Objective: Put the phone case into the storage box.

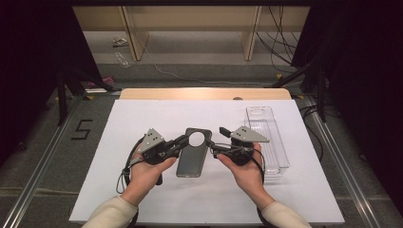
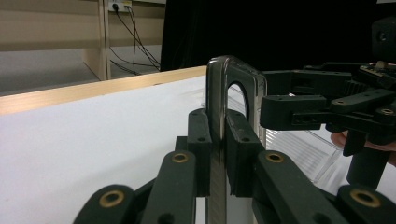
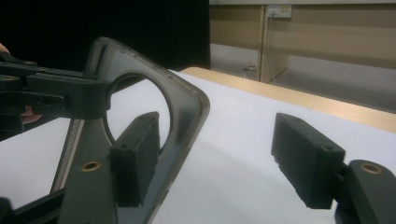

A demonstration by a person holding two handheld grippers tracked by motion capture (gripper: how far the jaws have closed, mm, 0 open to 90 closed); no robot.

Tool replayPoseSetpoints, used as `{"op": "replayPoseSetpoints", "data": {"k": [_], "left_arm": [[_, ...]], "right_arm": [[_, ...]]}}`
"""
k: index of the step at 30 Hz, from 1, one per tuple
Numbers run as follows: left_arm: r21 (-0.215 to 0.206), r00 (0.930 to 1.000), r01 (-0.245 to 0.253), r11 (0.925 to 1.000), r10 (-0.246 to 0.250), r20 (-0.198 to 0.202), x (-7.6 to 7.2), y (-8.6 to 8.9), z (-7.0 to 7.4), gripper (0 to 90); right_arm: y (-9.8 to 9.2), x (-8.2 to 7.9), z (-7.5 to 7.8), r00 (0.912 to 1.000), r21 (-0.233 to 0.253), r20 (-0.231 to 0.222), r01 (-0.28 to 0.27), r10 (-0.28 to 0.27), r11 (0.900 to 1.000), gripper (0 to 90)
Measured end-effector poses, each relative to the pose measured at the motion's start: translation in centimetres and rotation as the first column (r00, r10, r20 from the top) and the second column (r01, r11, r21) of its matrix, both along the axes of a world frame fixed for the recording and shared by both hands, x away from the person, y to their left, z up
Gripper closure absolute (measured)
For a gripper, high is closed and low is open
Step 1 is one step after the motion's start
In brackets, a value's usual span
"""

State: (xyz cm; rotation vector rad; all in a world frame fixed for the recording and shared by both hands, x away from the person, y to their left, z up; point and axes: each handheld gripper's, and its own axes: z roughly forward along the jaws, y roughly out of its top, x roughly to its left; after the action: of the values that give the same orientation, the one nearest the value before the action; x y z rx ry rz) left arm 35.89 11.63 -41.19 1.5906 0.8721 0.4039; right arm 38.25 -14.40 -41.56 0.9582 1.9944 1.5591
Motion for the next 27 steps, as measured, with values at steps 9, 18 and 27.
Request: {"op": "replayPoseSetpoints", "data": {"k": [9, 18, 27], "left_arm": [[0.002, 1.0000, 0.001, 1.0000, -0.001, 0.003, 0.00, -0.04, 0.00, 81.4], [0.005, 1.0000, 0.000, 1.0000, 0.000, 0.004, -0.01, -0.07, -0.05, 81.4], [0.004, 1.0000, 0.002, 1.0000, -0.002, 0.009, -0.05, -0.19, -0.04, 81.3]], "right_arm": [[0.14, 0.08, -0.12, 0.9998, 0.004, -0.014, -0.013, 0.013, 1.000, 50.6], [0.16, 0.05, 0.00, 0.9994, 0.030, -0.027, -0.021, 0.022, 0.999, 66.0], [0.24, -0.08, 0.07, 0.9987, 0.048, -0.042, -0.026, 0.028, 0.999, 76.5]]}}
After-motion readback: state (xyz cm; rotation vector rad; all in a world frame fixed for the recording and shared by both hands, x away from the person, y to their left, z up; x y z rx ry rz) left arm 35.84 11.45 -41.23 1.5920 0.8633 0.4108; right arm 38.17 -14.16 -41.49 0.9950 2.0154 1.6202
